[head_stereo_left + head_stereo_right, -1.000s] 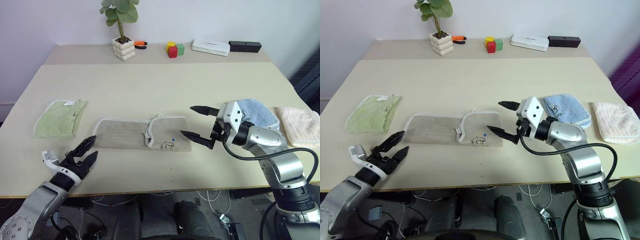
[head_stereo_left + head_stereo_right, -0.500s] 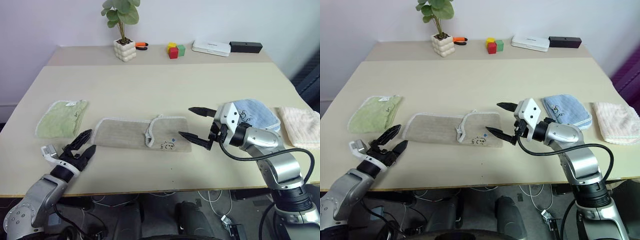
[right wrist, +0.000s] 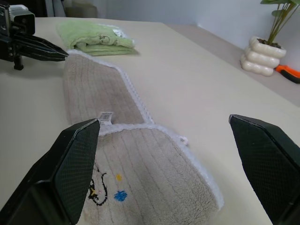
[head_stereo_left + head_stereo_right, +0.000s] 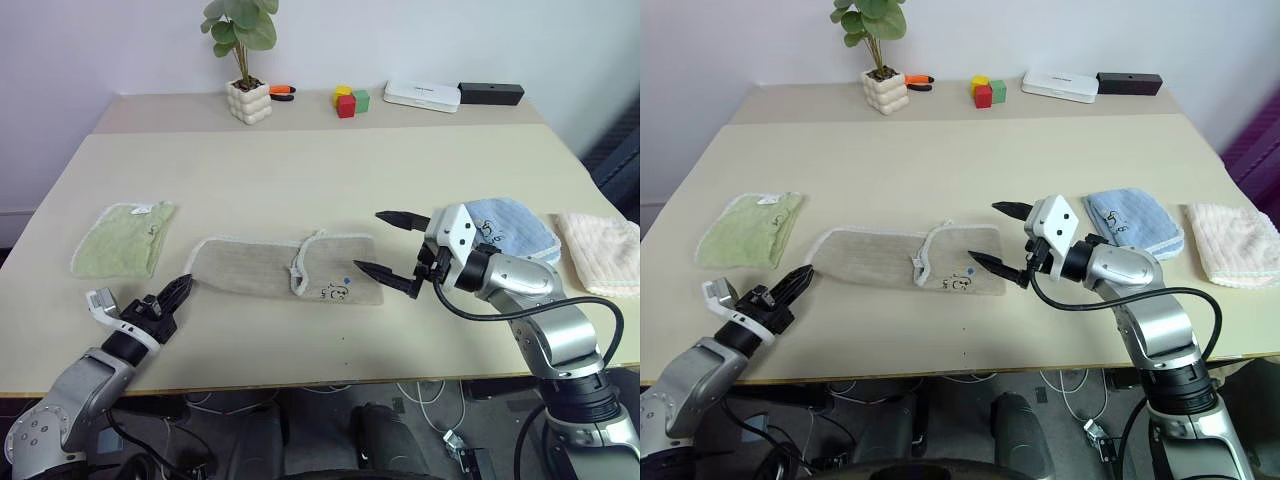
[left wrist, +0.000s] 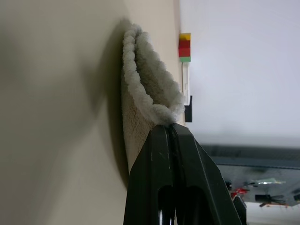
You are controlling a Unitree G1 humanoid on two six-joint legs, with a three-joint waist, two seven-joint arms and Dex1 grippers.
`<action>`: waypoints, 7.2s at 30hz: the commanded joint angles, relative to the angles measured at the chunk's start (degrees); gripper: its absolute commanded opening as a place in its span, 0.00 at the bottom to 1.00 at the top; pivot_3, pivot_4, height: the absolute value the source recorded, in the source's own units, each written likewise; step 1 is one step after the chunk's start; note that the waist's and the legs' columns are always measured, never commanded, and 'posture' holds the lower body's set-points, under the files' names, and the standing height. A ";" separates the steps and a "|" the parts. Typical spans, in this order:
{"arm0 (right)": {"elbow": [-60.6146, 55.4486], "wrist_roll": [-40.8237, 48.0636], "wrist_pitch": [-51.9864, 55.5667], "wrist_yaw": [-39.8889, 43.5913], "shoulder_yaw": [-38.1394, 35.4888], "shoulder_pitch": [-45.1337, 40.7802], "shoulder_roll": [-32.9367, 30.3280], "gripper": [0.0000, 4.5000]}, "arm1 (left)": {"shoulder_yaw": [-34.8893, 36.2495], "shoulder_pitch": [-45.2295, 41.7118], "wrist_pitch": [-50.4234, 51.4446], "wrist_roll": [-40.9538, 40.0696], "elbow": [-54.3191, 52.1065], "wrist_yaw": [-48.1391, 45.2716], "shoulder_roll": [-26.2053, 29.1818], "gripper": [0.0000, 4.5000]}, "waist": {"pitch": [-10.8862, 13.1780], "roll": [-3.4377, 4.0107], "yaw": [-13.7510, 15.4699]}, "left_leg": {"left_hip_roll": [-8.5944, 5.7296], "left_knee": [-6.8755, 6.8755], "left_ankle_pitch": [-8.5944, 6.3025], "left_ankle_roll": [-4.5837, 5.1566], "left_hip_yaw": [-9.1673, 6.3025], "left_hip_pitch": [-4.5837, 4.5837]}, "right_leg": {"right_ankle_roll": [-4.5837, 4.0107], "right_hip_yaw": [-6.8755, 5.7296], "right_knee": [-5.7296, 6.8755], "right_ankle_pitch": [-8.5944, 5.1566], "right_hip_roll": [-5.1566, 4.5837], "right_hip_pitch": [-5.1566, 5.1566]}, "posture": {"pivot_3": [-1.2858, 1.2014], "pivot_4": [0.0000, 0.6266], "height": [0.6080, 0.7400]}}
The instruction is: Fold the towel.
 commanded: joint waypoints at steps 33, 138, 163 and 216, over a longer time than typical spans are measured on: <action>-0.89 -3.29 -3.61 -0.32 1.43 -1.47 0.54 1.00 | -1.78 5.14 -7.45 4.25 -13.47 12.06 -6.87 0.84 | 0.08 -0.13 -0.06 | -0.10 -0.14 0.00 0.00 0.05 -0.23 | -0.19 0.01 -0.39 0.12 -0.10 0.00 | 0.52 0.24 1.00; -1.50 9.85 2.27 -4.64 -15.52 6.73 -3.50 1.00 | -26.16 -42.46 13.91 54.72 5.69 -43.31 -12.05 0.94 | 0.40 -0.65 -0.02 | -0.10 0.05 0.03 0.03 -0.22 -0.30 | 0.33 0.00 -0.21 0.17 0.25 0.09 | 0.52 0.24 1.00; 8.91 -14.87 -2.36 -37.07 5.29 1.04 26.73 0.00 | -20.61 -44.40 -8.79 70.04 17.48 -29.98 -22.03 0.00 | 0.39 -0.64 -0.13 | -0.09 0.05 0.04 0.02 -0.21 -0.38 | 0.84 -0.03 -0.16 0.47 0.28 0.03 | 0.52 0.24 1.00; 12.63 59.65 56.69 -35.50 -21.65 0.43 1.94 1.00 | -21.76 -35.63 -6.33 65.26 4.60 -83.91 16.27 0.98 | 0.41 -0.59 -0.18 | 0.04 0.04 0.01 0.07 -0.13 -0.37 | 0.51 -0.01 -0.15 0.29 0.27 0.00 | 0.52 0.24 1.00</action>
